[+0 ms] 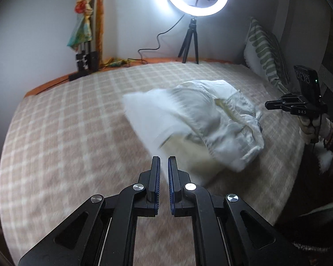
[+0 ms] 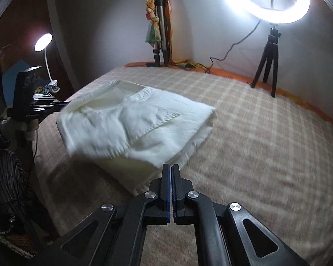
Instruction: Fold small clothes
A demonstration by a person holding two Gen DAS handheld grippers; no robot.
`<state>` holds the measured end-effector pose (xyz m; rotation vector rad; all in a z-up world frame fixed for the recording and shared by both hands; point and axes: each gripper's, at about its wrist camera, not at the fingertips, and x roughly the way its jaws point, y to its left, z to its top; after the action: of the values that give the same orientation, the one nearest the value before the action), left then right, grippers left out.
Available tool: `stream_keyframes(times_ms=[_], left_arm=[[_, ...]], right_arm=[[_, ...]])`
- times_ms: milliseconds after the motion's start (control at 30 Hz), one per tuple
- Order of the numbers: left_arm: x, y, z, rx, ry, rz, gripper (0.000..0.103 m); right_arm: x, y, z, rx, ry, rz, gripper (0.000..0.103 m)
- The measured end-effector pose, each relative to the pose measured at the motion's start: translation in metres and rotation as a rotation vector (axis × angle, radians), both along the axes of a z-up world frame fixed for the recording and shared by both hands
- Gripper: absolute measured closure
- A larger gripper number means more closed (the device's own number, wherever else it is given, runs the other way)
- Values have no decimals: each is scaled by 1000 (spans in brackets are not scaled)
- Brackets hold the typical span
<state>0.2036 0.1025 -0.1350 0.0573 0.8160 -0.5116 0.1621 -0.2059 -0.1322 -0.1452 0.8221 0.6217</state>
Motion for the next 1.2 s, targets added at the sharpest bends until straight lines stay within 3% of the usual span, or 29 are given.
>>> stream_keyframes(times_ms=[100,167,200,367,467,567,667,733,767,867,933,1033,1100,1167,1200], left_arm=[[-4,20,7,-48,18,72,97],[4,29,16,-113,15,123,96],[9,29,20,-138,11,133,96],[39,2,36,-159,-49,115,96],[68,-16,27,-181,18,99,96],[82,-35,7,-121,86,67,96],[74,-43,-23,7,165,46,96],[60,-41,-44,50,192,31,95],[50,-35,-46,26,150,32,95],[43,-24,-46,-18,176,52,95],[42,-19,-41,-51,182,62,95],[39,-14,-25,-84,139,90,95],[41,-13,-16,-108,107,121,87],[45,-10,-14,-148,128,160,52],[48,-8,-16,-176,142,179,47]], right_arm=[[7,-17,2,45,31,-93,97],[16,-22,6,107,58,-131,66],[18,-23,10,133,58,-146,64],[36,6,27,171,33,-139,64],[47,40,26,133,33,-81,64],[57,72,10,14,48,-31,65],[57,85,-15,-115,81,5,66],[54,75,-27,-105,127,7,66],[53,70,-31,-88,145,2,66],[51,57,-34,-66,175,3,66],[52,51,-26,-51,189,3,66],[54,43,-2,56,169,-6,64],[57,42,11,75,125,-24,64],[65,45,16,63,114,-48,64],[69,44,16,58,118,-66,63]])
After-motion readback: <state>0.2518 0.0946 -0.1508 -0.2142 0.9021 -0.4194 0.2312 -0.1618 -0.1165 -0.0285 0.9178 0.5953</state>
